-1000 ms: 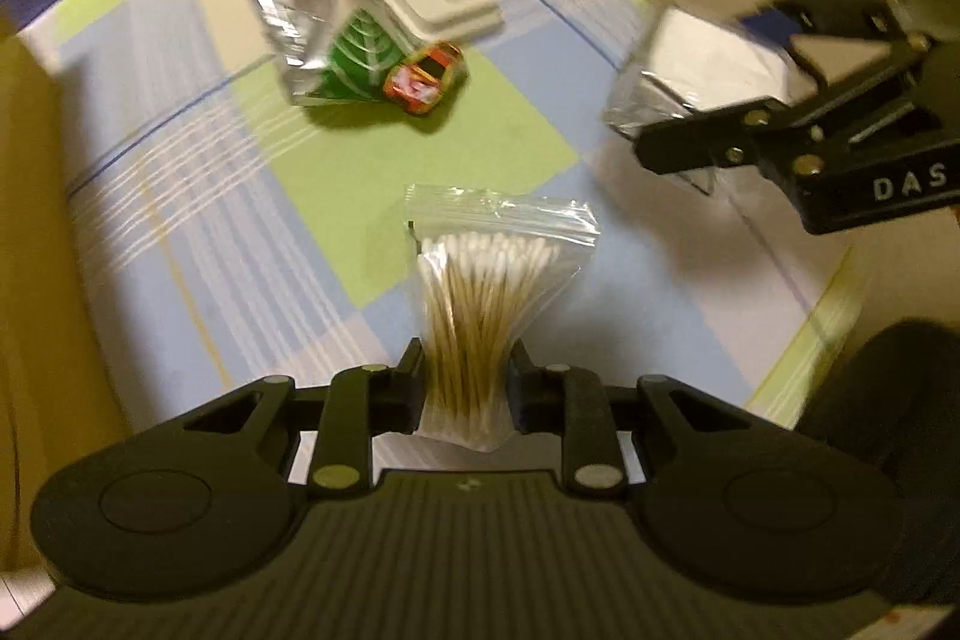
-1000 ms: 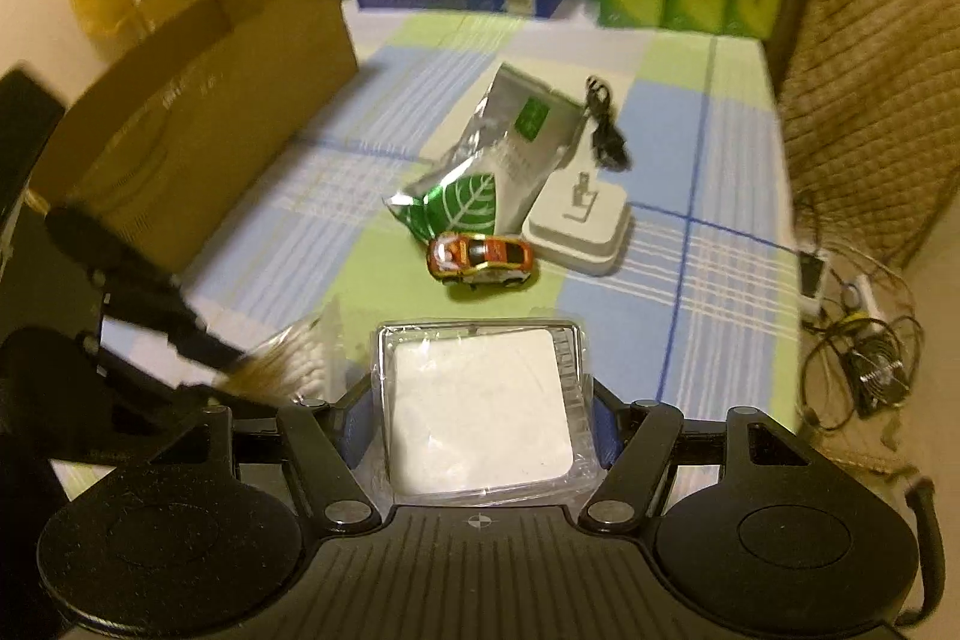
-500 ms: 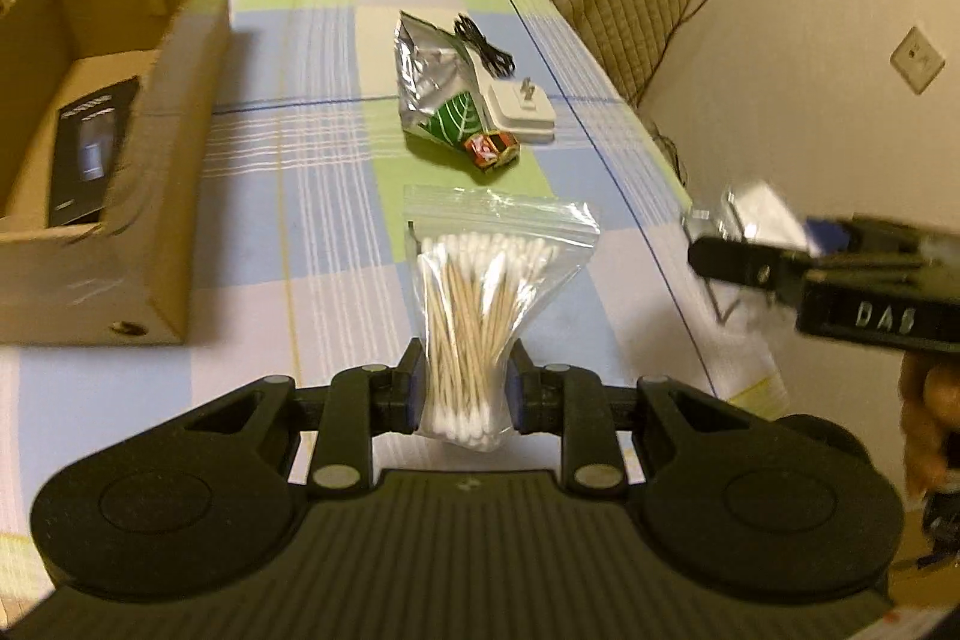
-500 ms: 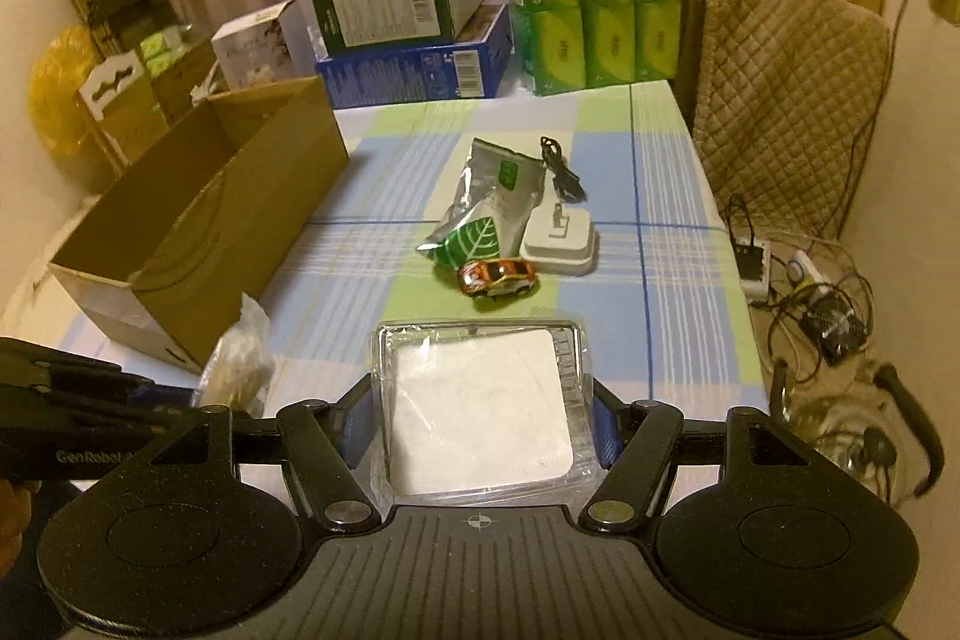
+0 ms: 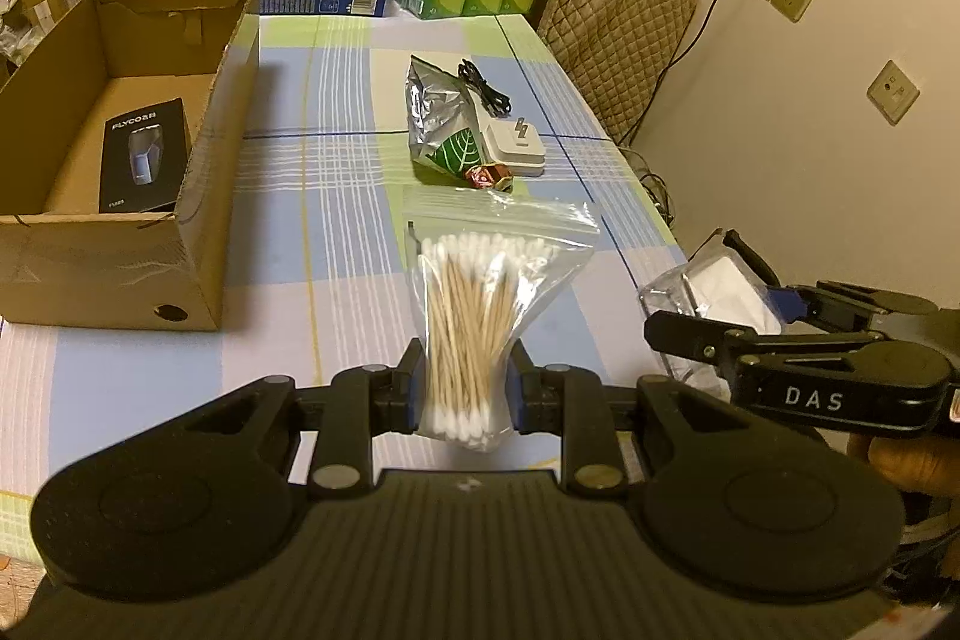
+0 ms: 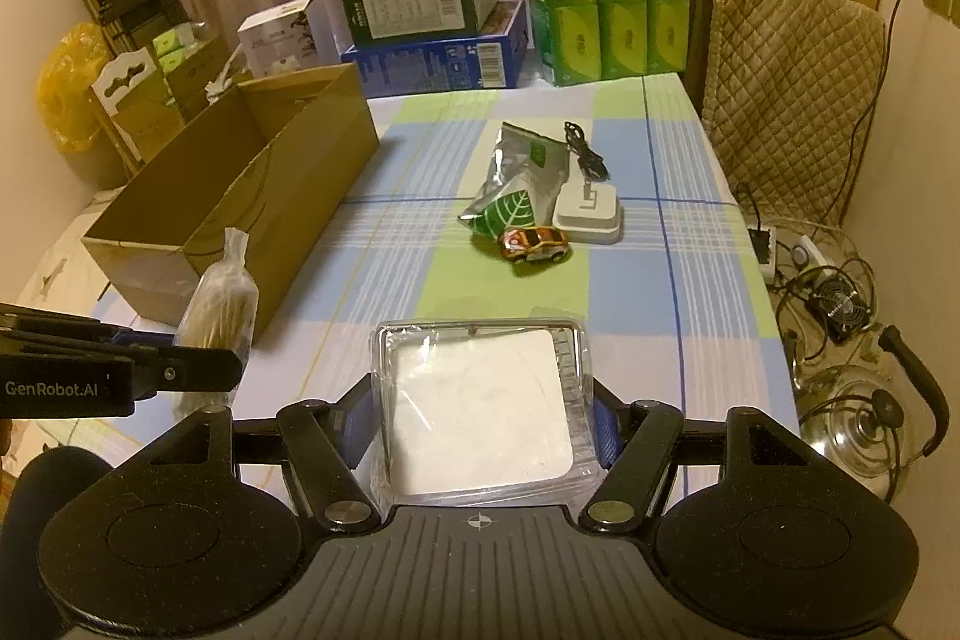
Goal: Organize objects
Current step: 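Lift the swab bag and white packet and carry them toward the cardboard box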
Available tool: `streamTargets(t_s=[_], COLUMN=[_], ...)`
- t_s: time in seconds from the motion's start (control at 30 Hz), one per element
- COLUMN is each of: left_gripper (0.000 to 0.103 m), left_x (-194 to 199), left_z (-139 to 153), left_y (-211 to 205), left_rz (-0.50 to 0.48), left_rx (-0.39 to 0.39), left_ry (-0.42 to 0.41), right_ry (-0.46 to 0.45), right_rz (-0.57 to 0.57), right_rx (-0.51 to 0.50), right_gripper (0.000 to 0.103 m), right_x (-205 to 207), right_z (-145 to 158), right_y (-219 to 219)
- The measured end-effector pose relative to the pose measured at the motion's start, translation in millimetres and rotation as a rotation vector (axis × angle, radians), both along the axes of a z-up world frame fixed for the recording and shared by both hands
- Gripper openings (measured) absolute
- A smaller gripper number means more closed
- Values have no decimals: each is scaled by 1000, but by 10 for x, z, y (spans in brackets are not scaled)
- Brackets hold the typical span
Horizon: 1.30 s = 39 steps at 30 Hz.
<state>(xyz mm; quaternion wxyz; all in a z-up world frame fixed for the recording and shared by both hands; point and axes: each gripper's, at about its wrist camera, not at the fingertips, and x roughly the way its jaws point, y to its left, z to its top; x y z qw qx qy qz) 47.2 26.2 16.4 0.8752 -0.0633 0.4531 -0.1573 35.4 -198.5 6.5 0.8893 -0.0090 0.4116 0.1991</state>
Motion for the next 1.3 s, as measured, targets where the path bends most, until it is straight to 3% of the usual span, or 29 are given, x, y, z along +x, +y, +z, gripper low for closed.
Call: streamTargets(t_s=[1.3], left_gripper=[22], left_x=[17], left_z=[180], left_y=[282], left_rz=[50], left_rx=[-4], left_ry=[-44], right_ry=[-33], right_rz=[71], right_rx=[-1], right_gripper=[65], right_x=[112], right_z=[111], right_y=[384])
